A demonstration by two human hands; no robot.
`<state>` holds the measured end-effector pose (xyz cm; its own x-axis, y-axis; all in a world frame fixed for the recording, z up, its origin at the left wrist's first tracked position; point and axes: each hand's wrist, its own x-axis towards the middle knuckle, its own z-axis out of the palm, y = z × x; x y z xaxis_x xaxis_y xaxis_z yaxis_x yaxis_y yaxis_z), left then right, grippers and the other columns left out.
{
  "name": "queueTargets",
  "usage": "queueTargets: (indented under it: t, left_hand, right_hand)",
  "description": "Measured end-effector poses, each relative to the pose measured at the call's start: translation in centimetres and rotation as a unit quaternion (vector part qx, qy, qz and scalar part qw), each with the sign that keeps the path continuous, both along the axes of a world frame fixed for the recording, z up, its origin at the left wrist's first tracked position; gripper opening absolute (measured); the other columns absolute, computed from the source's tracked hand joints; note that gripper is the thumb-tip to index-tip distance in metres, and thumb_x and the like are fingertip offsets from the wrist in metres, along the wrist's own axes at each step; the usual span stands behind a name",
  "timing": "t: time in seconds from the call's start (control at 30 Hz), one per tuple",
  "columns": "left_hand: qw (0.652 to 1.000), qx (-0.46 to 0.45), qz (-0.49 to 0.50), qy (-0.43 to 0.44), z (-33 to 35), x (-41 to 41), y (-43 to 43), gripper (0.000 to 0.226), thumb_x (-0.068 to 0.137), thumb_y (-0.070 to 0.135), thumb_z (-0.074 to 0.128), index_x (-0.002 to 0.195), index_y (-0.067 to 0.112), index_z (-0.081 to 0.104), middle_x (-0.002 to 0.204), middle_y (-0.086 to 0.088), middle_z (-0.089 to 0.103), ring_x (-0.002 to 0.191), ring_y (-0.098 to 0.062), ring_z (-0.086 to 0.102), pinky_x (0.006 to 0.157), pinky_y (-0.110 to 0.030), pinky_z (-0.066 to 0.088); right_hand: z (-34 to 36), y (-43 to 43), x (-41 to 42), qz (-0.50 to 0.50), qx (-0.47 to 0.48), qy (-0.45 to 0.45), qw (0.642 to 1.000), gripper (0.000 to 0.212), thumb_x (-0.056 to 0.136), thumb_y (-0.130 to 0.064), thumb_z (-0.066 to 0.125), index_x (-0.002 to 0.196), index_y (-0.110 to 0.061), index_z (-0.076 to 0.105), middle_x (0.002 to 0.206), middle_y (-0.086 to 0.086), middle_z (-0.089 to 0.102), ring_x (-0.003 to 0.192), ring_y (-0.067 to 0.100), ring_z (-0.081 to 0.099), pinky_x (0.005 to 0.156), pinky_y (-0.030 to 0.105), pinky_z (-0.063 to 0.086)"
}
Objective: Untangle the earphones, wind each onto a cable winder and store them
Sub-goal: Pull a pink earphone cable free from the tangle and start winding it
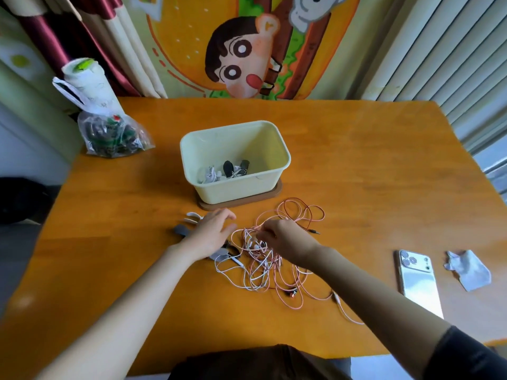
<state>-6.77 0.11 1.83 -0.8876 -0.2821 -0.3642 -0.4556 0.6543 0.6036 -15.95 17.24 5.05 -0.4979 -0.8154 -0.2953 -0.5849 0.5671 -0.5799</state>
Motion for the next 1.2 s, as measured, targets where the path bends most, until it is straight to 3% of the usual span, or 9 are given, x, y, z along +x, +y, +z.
queueTargets:
  t: [0.2, 0.27, 0.37, 0.47, 0.57, 0.7, 0.87, 1.03, 1.2]
  left_hand:
    - [0.982, -0.132, 0.050, -0.122, -3.5, 0.9, -3.6, 0.050, 0.098, 0.006, 0.045, 0.145, 0.010, 0.031, 0.154, -0.006, 0.026, 0.138, -0.024, 0.029, 0.101, -0.035, 0.039]
    - [0.978, -0.157, 0.054, -0.122, -4.0, 0.7, -3.6, 0.051, 0.097, 0.004, 0.046, 0.146, 0.009, 0.029, 0.152, -0.008, 0.026, 0.134, -0.026, 0.036, 0.095, -0.032, 0.042]
    - [0.966, -0.207, 0.088, -0.124, -3.9, 0.0, -3.5, 0.053, 0.096, -0.003, 0.041, 0.146, 0.009, 0.029, 0.149, -0.013, 0.030, 0.125, -0.030, 0.045, 0.094, -0.034, 0.044]
    - [0.956, -0.236, 0.068, -0.164, -4.3, 0.0, -3.8, 0.037, 0.098, 0.002, 0.039, 0.133, 0.010, 0.049, 0.137, -0.012, 0.044, 0.117, -0.027, 0.050, 0.089, -0.033, 0.046]
    - [0.954, -0.242, 0.054, -0.170, -4.7, 0.4, -3.8, 0.024, 0.098, 0.014, 0.049, 0.118, 0.019, 0.061, 0.125, -0.008, 0.048, 0.114, -0.024, 0.045, 0.091, -0.032, 0.042]
    - [0.957, -0.233, 0.004, -0.171, -4.8, 0.7, -3.8, 0.016, 0.096, 0.028, 0.055, 0.109, 0.023, 0.061, 0.126, -0.003, 0.047, 0.119, -0.023, 0.037, 0.100, -0.035, 0.030]
    - [0.969, -0.199, -0.001, -0.148, -5.2, 1.2, -2.2, 0.029, 0.093, 0.041, 0.056, 0.111, 0.018, 0.056, 0.120, -0.001, 0.057, 0.116, -0.022, 0.043, 0.098, -0.035, 0.034]
    - [0.963, -0.189, 0.026, -0.188, -5.9, 2.4, -0.5, 0.044, 0.090, 0.039, 0.061, 0.124, 0.012, 0.052, 0.127, -0.005, 0.056, 0.121, -0.024, 0.046, 0.100, -0.035, 0.039]
    - [0.960, -0.179, 0.016, -0.217, -5.7, 3.1, 0.0, 0.042, 0.089, 0.037, 0.064, 0.121, 0.013, 0.053, 0.125, -0.005, 0.056, 0.118, -0.024, 0.047, 0.095, -0.032, 0.041]
  right_hand:
    - [-1.2, -0.7, -0.9, -0.038, 0.047, -0.034, 0.998, 0.028, 0.099, -0.025, 0.044, 0.091, -0.006, 0.063, 0.083, 0.009, 0.066, 0.071, 0.022, 0.061, 0.063, 0.032, 0.050]
    - [-1.4, -1.1, -1.0, -0.053, 0.058, -0.049, 0.996, 0.029, 0.100, -0.024, 0.043, 0.096, -0.005, 0.064, 0.085, 0.010, 0.067, 0.070, 0.023, 0.062, 0.064, 0.034, 0.050]
    - [-1.4, -1.5, -1.0, -0.063, 0.066, -0.065, 0.994, 0.029, 0.101, -0.023, 0.040, 0.103, -0.007, 0.064, 0.088, 0.009, 0.068, 0.057, 0.011, 0.055, 0.050, 0.020, 0.043]
    - [-1.4, -1.7, -0.7, -0.070, 0.061, -0.078, 0.993, 0.029, 0.102, -0.021, 0.038, 0.106, -0.004, 0.061, 0.093, 0.011, 0.069, 0.047, 0.000, 0.044, 0.038, 0.009, 0.030]
    - [-1.3, -1.7, -0.5, -0.082, 0.051, -0.093, 0.991, 0.027, 0.102, -0.020, 0.038, 0.107, -0.004, 0.059, 0.092, 0.012, 0.069, 0.045, -0.001, 0.050, 0.039, 0.011, 0.035]
    - [-1.2, -1.5, -0.4, -0.104, 0.039, -0.106, 0.988, 0.027, 0.101, -0.018, 0.038, 0.107, -0.002, 0.059, 0.093, 0.014, 0.069, 0.069, 0.019, 0.066, 0.064, 0.031, 0.055]
    - [-1.3, -1.2, -0.4, -0.120, 0.040, -0.120, 0.985, 0.026, 0.102, -0.017, 0.036, 0.109, -0.001, 0.056, 0.099, 0.015, 0.068, 0.076, 0.019, 0.066, 0.065, 0.026, 0.053]
    - [-1.2, -0.9, -0.2, -0.109, 0.053, -0.118, 0.986, 0.025, 0.101, -0.014, 0.038, 0.109, 0.000, 0.057, 0.102, 0.016, 0.067, 0.083, 0.023, 0.066, 0.068, 0.027, 0.054]
    - [-1.2, -0.7, -0.3, -0.078, 0.055, -0.063, 0.993, 0.026, 0.100, -0.010, 0.041, 0.105, 0.002, 0.062, 0.099, 0.014, 0.065, 0.063, 0.010, 0.050, 0.049, 0.012, 0.035]
